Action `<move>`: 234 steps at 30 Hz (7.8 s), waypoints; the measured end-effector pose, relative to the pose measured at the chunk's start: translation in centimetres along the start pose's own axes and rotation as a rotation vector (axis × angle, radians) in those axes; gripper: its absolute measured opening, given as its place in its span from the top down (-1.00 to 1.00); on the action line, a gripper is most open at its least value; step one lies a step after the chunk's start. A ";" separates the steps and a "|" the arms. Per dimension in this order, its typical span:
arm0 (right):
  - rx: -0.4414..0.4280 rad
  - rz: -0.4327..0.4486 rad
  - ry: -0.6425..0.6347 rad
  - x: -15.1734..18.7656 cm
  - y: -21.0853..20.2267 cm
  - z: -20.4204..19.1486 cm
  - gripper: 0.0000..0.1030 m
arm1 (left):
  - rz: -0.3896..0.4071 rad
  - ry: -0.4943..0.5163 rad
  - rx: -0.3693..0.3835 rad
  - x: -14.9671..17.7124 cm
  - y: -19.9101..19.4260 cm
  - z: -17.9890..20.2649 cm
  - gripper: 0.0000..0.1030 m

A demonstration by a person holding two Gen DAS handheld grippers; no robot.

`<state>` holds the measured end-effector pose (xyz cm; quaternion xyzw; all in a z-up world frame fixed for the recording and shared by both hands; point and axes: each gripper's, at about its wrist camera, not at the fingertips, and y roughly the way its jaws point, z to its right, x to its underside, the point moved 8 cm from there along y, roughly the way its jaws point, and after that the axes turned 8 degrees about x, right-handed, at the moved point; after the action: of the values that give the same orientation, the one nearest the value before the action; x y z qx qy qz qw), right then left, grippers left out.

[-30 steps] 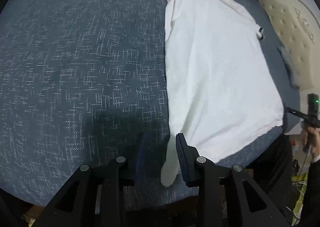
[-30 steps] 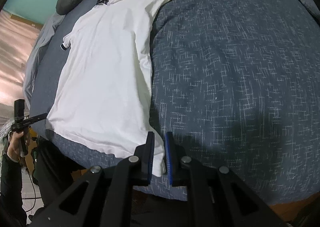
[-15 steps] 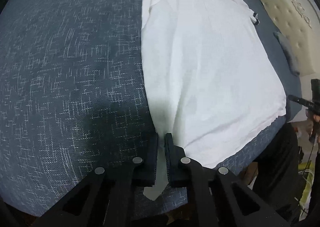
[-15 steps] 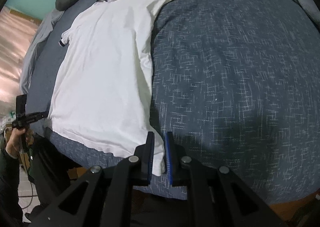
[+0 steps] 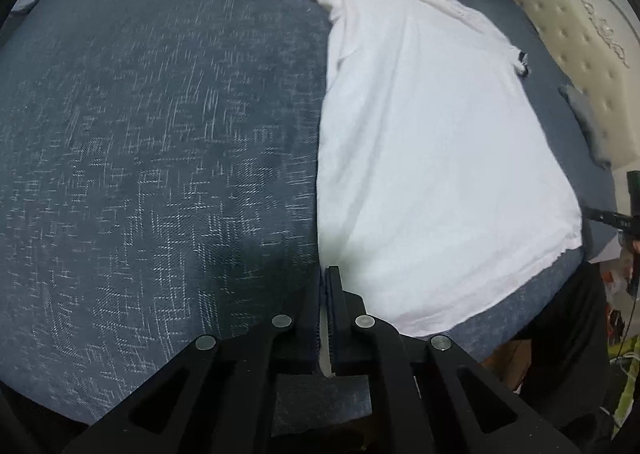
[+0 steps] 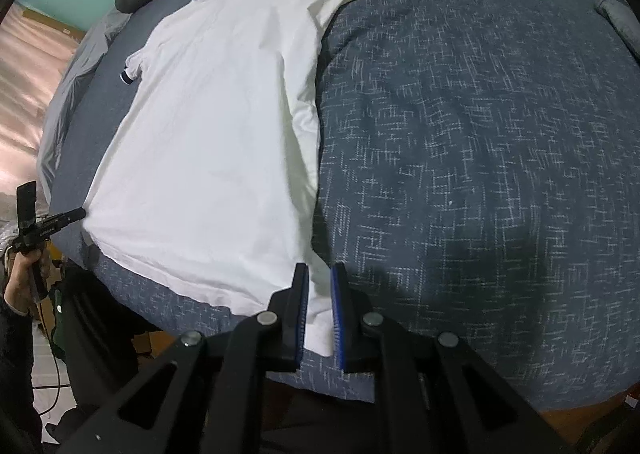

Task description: Fold clothes

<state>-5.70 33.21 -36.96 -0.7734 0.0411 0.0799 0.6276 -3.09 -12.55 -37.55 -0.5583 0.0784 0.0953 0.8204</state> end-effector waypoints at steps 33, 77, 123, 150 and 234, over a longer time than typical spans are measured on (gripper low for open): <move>0.004 0.008 0.075 -2.4 3.1 -1.4 0.43 | 0.050 -0.051 0.002 -1.1 -2.2 -1.7 0.95; -0.096 0.012 0.137 0.8 1.4 0.6 0.34 | 0.025 -0.060 0.073 -0.5 -1.2 -1.5 0.83; -0.073 0.089 0.058 3.0 -3.4 1.4 0.92 | -0.067 0.045 0.087 4.1 -2.4 3.7 0.94; -0.024 0.040 0.073 5.9 0.0 2.6 0.93 | -0.079 -0.029 0.084 5.8 0.4 1.7 0.94; -0.071 0.416 0.472 -30.5 6.9 8.9 0.86 | 0.336 -0.311 0.245 -28.9 7.5 -4.3 0.32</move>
<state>-37.50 39.32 -39.99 -0.7671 0.3400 0.0264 0.5434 -33.01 -15.81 -39.06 -0.4128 0.0541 0.3046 0.8567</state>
